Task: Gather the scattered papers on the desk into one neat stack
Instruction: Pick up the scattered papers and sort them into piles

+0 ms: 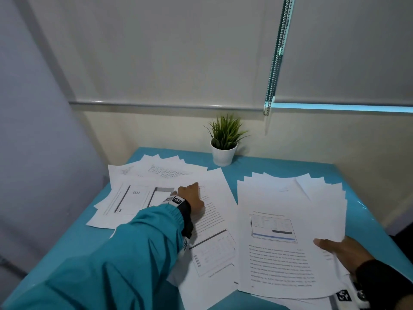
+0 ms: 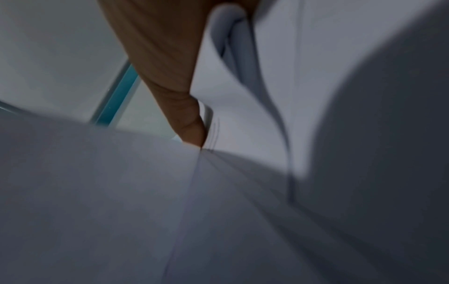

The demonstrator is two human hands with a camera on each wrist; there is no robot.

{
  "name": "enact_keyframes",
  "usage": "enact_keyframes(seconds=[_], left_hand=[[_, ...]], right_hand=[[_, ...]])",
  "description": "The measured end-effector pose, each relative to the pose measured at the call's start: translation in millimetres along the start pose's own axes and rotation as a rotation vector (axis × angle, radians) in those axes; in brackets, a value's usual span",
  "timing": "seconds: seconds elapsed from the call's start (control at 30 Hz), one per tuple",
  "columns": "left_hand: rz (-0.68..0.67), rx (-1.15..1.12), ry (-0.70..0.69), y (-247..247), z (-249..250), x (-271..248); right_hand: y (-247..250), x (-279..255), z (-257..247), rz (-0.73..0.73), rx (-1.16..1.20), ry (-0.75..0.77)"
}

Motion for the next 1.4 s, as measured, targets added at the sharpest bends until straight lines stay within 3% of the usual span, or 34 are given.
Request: enact_keyframes(seconds=[0.07,0.13,0.27,0.33,0.57,0.67,0.73,0.77,0.83,0.87,0.93,0.97,1.1,1.23,1.3,1.4], left_hand=[[0.089,-0.049,-0.020,11,-7,2],[0.119,-0.059,0.055,23,-32,1],[-0.082,0.161,0.207,18,-94,-10],[-0.172,0.176,0.103,8,-95,-23],[-0.225,0.135,-0.293,-13,-44,-80],[-0.319,-0.003,-0.420,-24,-11,-104],[-0.266,-0.272,-0.359,-14,-7,-98],[-0.159,-0.353,-0.270,-4,-15,-87],[0.089,-0.206,-0.046,24,-53,-68],[0.128,-0.090,0.094,30,-79,-61],[0.047,0.032,0.324,27,-129,-60],[0.008,0.046,0.373,24,-146,-62],[0.015,0.083,0.351,20,-169,-64],[0.067,-0.106,0.363,29,-176,-61],[0.133,-0.278,0.351,37,-178,-57],[0.311,-0.432,0.212,62,-169,-54]], right_hand=[[3,4,0,0.010,-0.005,0.022],[1,1,-2,0.006,-0.007,0.019],[2,-1,-3,0.016,-0.009,0.006],[6,2,3,0.029,0.008,-0.015],[2,-6,-2,0.059,-0.005,-0.060],[4,-5,-4,0.058,-0.049,-0.070],[7,2,2,0.051,-0.026,-0.052],[5,0,-2,0.039,-0.031,-0.034],[-3,-10,-15,0.014,-0.025,-0.024],[-2,-13,-19,0.033,-0.020,-0.026],[1,-14,-19,0.066,-0.046,-0.057],[1,-14,-21,0.053,-0.045,-0.048],[0,-13,-24,0.042,-0.075,-0.021],[-7,-21,-33,0.016,-0.089,0.015],[-3,-23,-34,0.041,-0.065,-0.021],[-7,-28,-35,0.022,-0.119,-0.043]])
Point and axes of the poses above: each hand's wrist, its own x-axis towards the middle knuckle, its own y-axis out of the back of the hand, z = x × y, the point moved 9 cm from there along x, towards the middle knuckle, and after that the axes turned 5 degrees about z, right-handed, at the moved point
